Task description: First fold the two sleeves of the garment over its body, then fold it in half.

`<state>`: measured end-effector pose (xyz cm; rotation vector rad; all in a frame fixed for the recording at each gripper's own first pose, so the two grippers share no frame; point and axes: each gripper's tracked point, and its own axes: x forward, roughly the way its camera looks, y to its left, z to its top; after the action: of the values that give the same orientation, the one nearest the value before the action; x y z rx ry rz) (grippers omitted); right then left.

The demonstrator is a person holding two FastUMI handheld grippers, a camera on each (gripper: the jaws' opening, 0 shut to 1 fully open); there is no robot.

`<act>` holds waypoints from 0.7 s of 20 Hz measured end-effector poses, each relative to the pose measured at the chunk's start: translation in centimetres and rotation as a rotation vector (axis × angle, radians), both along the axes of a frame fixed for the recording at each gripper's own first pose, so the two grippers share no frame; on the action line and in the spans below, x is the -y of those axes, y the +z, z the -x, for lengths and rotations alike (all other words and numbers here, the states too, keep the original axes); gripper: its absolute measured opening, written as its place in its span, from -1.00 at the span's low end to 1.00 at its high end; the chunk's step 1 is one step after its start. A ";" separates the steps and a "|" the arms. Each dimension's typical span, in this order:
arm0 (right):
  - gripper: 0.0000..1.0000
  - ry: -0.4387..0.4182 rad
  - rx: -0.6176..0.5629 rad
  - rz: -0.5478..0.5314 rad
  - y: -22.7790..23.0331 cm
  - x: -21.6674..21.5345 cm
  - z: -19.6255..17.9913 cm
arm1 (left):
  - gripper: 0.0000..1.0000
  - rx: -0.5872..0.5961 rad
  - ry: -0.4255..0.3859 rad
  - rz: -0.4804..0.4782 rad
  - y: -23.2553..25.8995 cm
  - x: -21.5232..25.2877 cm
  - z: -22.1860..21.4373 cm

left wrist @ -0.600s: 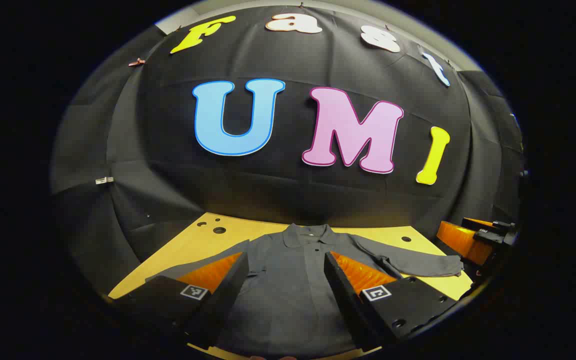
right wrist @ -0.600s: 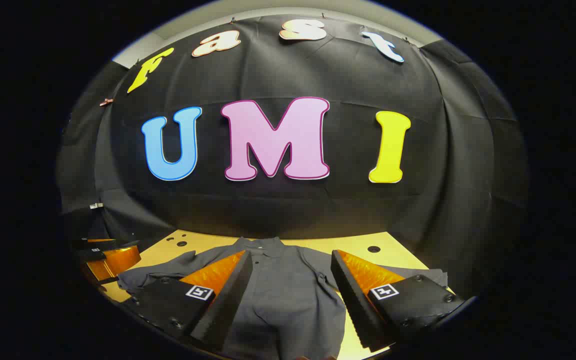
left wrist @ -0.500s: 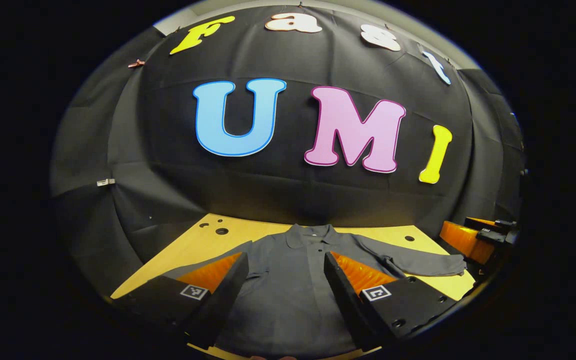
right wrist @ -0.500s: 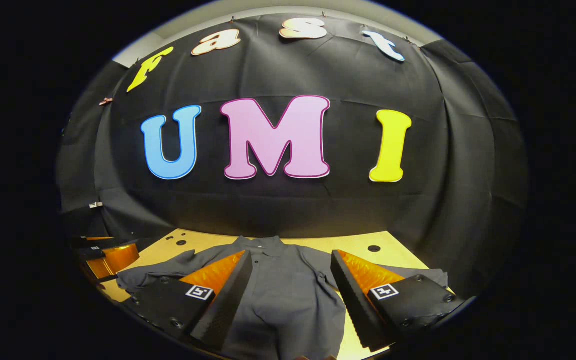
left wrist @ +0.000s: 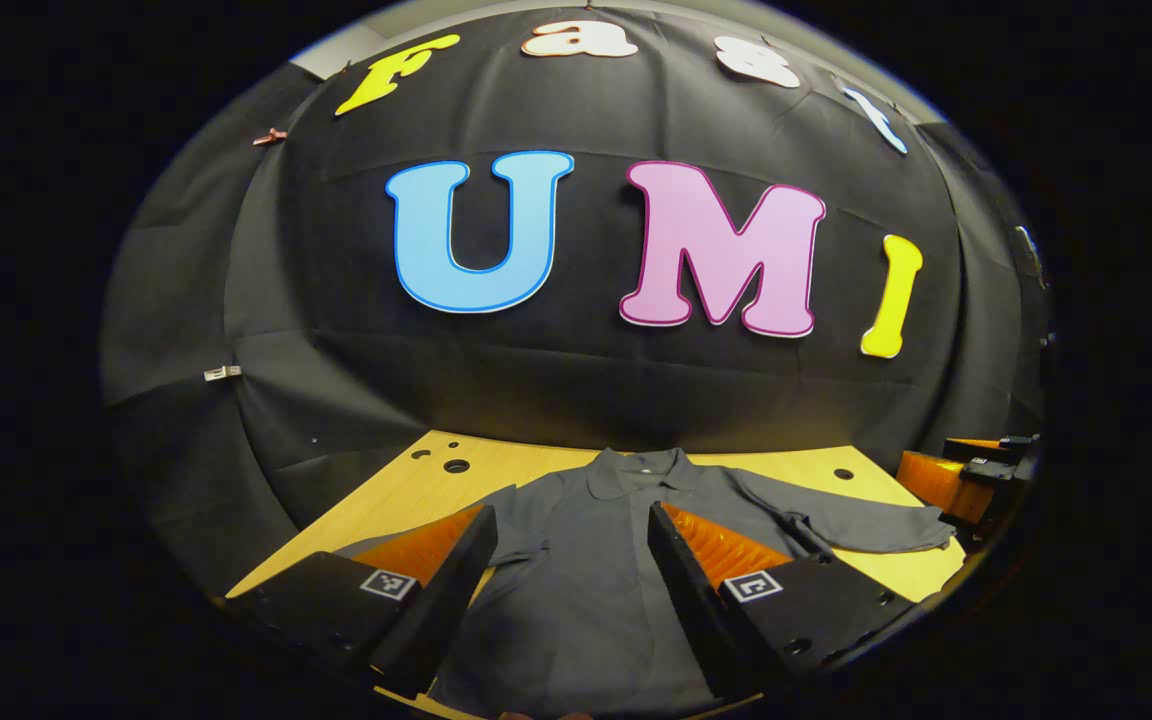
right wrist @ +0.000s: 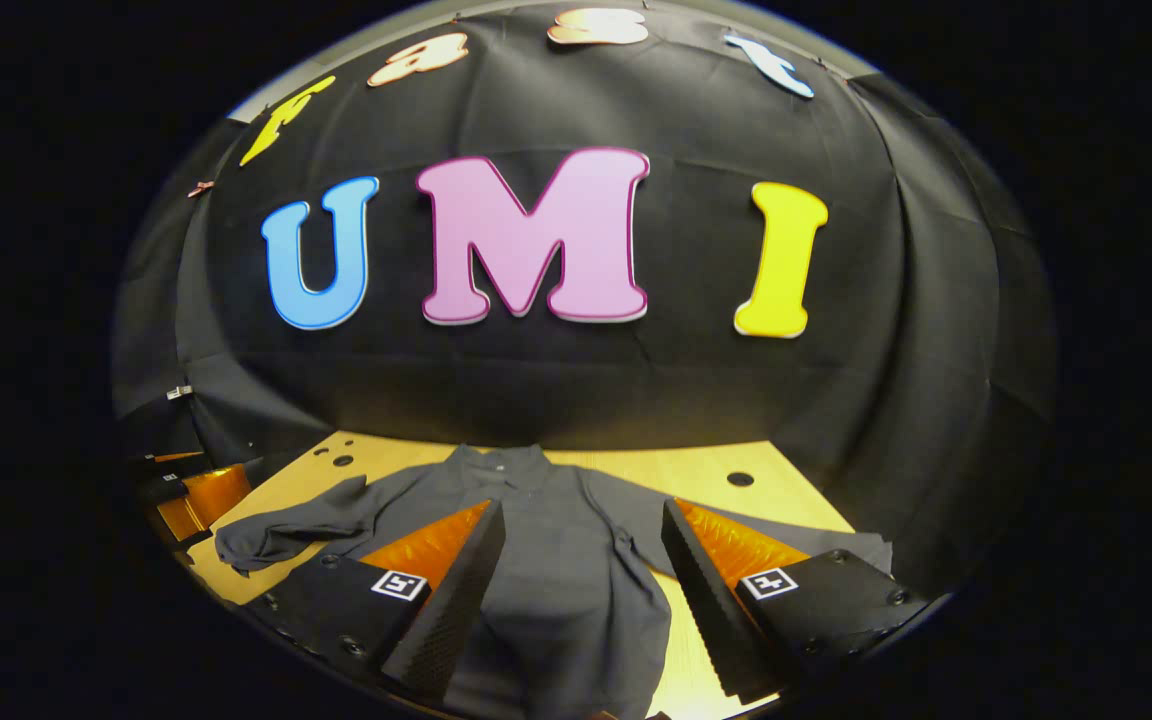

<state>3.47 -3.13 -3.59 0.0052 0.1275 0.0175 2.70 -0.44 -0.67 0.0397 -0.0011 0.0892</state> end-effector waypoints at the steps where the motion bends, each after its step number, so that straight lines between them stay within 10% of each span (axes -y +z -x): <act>1: 0.94 0.016 0.001 -0.016 -0.1 -0.1 -0.5 | 0.92 0.009 0.003 0.005 0.1 0.3 -0.2; 14: 0.94 -0.025 -0.116 -0.040 -4.5 4.5 -2.7 | 0.92 -0.041 -0.033 -0.004 -1.3 3.2 -1.0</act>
<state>6.20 -7.63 -8.10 0.0480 0.2435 -0.0056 3.66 -3.64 -1.95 0.0455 0.0395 0.0550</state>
